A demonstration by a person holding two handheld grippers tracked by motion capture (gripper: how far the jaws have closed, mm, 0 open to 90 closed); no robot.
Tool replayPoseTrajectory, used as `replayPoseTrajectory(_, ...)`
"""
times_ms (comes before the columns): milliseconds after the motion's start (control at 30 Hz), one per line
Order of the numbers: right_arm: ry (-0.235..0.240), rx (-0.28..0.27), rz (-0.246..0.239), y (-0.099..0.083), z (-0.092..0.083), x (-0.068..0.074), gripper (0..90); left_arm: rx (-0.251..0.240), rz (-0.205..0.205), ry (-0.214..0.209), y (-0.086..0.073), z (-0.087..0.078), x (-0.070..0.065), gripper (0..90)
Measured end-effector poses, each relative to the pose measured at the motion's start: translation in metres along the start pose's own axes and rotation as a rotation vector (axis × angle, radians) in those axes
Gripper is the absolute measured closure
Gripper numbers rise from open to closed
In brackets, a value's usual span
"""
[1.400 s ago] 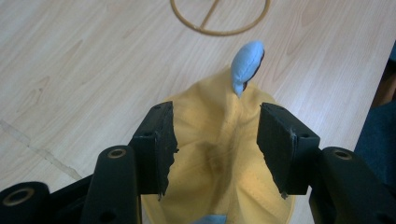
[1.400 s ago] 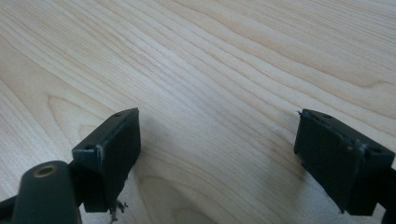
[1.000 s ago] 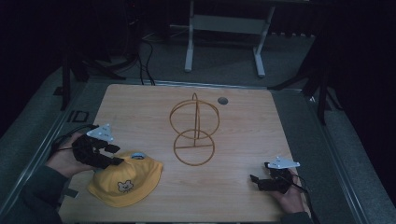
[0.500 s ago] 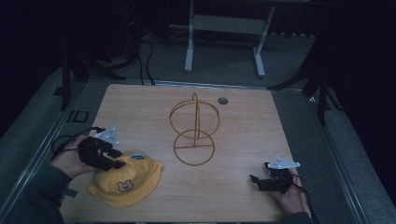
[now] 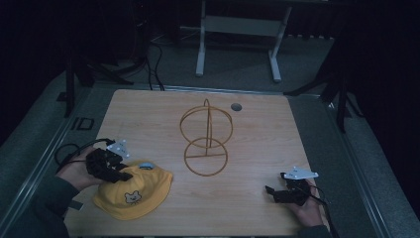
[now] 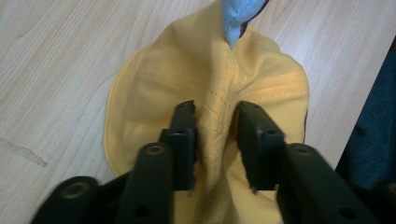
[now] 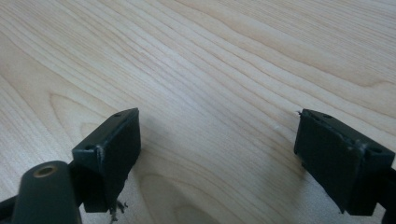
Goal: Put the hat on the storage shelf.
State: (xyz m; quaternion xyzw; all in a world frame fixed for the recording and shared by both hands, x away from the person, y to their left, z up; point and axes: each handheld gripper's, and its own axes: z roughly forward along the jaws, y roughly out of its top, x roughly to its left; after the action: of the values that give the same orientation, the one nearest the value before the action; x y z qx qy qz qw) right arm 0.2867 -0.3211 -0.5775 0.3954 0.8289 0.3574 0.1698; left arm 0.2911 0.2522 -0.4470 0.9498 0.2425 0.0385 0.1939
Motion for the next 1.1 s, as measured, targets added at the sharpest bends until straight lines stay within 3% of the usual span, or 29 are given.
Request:
replayPoseTrajectory(200,0.0,0.0,0.001,0.0,0.0,0.0,14.5,0.011,0.018,0.001,0.001,-0.002,-0.002,81.7)
replayPoseTrajectory(433,0.0,0.0,0.0,0.0,0.0,0.0,14.4,0.008,0.023,0.005,0.003,-0.008,-0.002,83.2)
replayPoseTrajectory(633,0.0,0.0,0.0,0.0,0.0,0.0,14.4,-0.021,0.025,0.052,0.004,-0.02,-0.001,83.7)
replayPoseTrajectory(1100,0.0,0.0,0.0,0.0,0.0,0.0,14.4,-0.063,0.035,0.077,0.011,-0.04,0.003,83.7)
